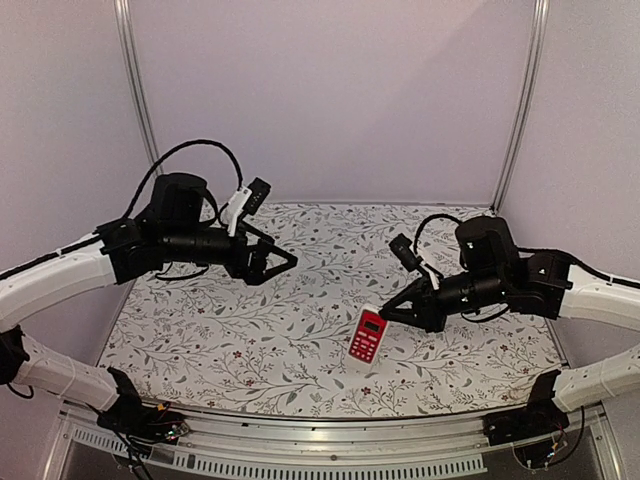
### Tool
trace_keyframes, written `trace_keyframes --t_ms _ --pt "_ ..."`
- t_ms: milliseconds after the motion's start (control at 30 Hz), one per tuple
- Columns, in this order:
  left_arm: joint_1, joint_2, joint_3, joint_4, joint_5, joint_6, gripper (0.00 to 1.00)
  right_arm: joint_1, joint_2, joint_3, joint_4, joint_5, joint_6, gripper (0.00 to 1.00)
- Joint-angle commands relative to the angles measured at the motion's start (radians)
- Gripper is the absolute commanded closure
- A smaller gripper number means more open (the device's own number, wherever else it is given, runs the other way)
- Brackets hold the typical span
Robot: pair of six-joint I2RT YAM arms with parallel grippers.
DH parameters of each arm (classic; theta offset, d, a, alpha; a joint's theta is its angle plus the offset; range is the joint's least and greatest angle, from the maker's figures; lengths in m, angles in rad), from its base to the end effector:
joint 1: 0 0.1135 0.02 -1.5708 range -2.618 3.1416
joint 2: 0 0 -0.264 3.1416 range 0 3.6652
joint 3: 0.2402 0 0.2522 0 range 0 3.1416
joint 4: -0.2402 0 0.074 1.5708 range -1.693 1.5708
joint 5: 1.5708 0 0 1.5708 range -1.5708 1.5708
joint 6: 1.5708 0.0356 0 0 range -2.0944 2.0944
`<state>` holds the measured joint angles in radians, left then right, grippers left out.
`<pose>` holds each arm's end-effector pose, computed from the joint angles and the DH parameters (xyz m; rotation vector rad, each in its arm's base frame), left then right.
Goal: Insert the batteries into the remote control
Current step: Pass from the right arm to the left
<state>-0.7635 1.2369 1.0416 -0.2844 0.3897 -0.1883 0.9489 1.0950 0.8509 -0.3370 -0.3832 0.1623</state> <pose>0.1931 -0.2036 0.3249 0.8548 1.9840 -0.9728 0.1294 0.2034 0.2884 -1.0964 2.0185 1.0268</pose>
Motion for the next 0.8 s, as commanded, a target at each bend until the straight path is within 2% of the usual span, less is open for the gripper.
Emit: trace_keyframes --t_ms 0,33,100,200,333,567,767 --pt "-0.065 -0.027 -0.002 0.032 -0.415 -0.115 0.0 -0.09 0.066 0.001 0.15 0.007 0.229 1.0" --pt "-0.113 -0.024 -0.004 0.016 -0.493 -0.11 0.0 -0.102 0.089 0.01 0.167 0.004 0.268 1.0" --pt "-0.203 -0.001 -0.015 0.035 -0.563 -0.11 0.01 -0.117 0.143 0.034 0.191 -0.015 0.308 1.0" --pt "-0.271 0.086 0.032 -0.009 -0.579 -0.138 0.0 -0.135 0.218 0.067 0.216 -0.052 0.355 1.0" --pt "-0.372 0.208 0.116 -0.063 -0.604 -0.085 0.01 -0.16 0.278 0.088 0.252 -0.119 0.419 1.0" --pt "-0.414 0.354 0.205 -0.109 -0.537 -0.102 0.06 -0.167 0.314 0.1 0.265 -0.165 0.468 1.0" --pt "-0.432 0.444 0.272 -0.173 -0.571 -0.123 0.13 -0.173 0.323 0.108 0.266 -0.175 0.471 1.0"
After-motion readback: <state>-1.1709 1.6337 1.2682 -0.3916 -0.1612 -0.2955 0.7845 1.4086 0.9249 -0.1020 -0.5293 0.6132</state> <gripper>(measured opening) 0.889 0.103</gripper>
